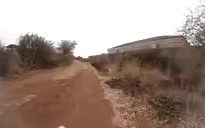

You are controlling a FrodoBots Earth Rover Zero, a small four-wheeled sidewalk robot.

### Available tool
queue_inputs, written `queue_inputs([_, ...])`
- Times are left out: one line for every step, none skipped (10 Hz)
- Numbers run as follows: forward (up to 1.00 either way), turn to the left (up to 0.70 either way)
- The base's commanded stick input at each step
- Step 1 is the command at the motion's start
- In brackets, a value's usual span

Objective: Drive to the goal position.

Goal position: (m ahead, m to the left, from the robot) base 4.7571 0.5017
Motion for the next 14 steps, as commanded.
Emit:
queue_inputs([0.5,0.34])
queue_inputs([0.5,0.39])
queue_inputs([0.5,0.2])
queue_inputs([0.5,0.02])
queue_inputs([0.5,0.35])
queue_inputs([0.5,0.42])
queue_inputs([0.5,0.28])
queue_inputs([0.5,0.15])
queue_inputs([0.5,0.01])
queue_inputs([0.5,0.0])
queue_inputs([0.5,0.0])
queue_inputs([0.5,0.0])
queue_inputs([0.5,0.0])
queue_inputs([0.5,0.0])
